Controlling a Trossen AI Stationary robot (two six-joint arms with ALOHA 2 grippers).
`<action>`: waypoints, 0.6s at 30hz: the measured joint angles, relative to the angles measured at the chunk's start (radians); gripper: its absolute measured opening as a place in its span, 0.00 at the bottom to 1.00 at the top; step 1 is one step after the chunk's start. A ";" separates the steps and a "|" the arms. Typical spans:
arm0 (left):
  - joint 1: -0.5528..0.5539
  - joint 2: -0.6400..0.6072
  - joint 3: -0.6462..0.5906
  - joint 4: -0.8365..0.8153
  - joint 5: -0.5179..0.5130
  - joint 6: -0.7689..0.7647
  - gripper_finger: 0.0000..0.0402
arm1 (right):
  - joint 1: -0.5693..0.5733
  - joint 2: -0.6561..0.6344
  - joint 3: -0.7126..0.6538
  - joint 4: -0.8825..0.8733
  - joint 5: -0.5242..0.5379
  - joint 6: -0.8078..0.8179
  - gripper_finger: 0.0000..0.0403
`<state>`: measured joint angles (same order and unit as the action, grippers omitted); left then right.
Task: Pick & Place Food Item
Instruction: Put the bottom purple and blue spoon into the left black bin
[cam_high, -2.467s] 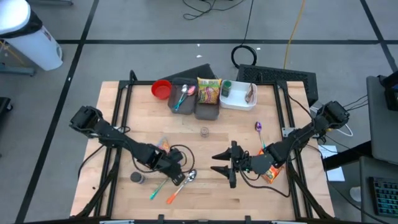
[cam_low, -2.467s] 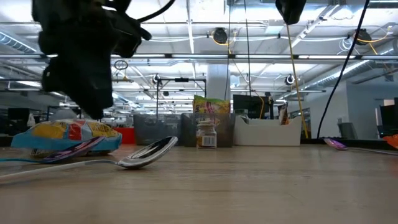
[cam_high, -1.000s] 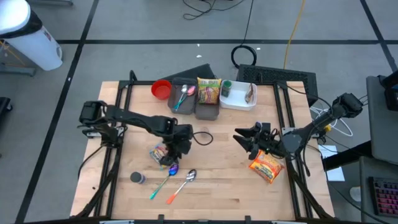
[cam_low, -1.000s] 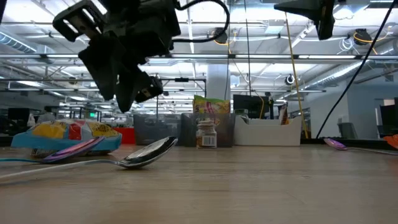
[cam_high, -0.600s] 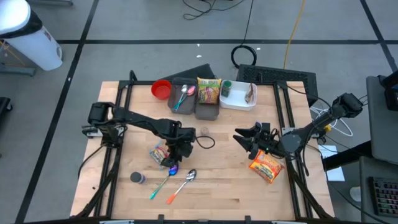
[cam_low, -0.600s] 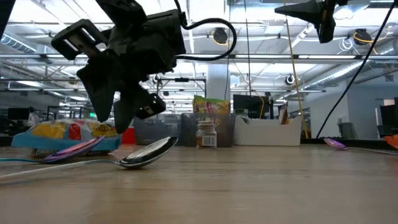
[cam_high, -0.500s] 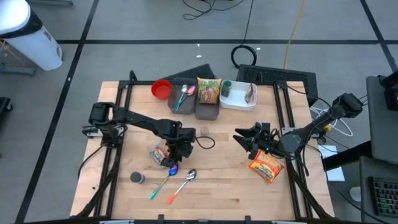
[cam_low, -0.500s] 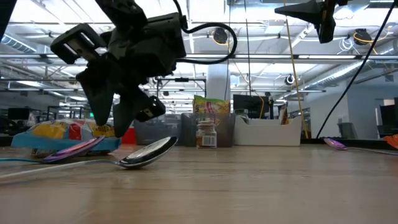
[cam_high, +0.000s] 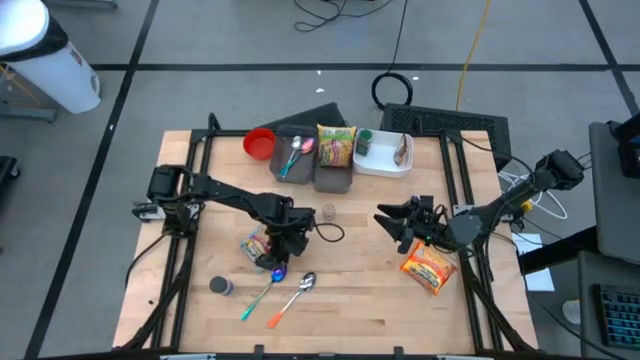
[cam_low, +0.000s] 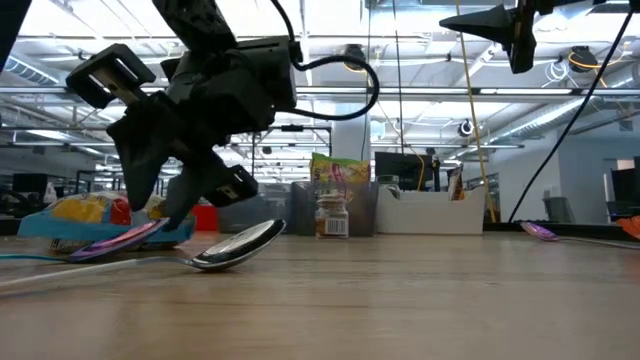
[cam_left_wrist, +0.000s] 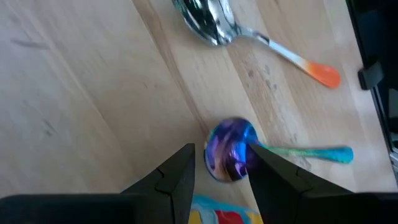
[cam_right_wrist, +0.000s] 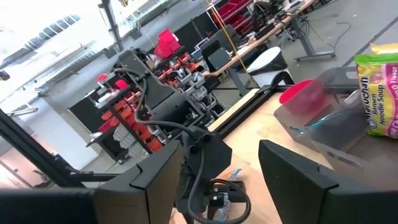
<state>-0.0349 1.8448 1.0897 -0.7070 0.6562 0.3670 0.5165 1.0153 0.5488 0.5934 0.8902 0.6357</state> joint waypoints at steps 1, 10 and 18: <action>-0.001 0.002 0.000 0.000 0.000 0.002 0.37 | -0.002 0.000 0.000 0.000 0.000 0.000 0.52; -0.001 0.004 0.000 0.003 -0.011 0.004 0.25 | -0.006 0.000 0.000 -0.001 -0.001 0.000 0.52; -0.001 0.004 0.000 0.004 -0.012 0.005 0.05 | -0.006 0.000 0.000 -0.001 -0.001 0.000 0.52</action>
<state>-0.0359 1.8484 1.0897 -0.7030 0.6437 0.3717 0.5102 1.0153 0.5488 0.5926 0.8890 0.6353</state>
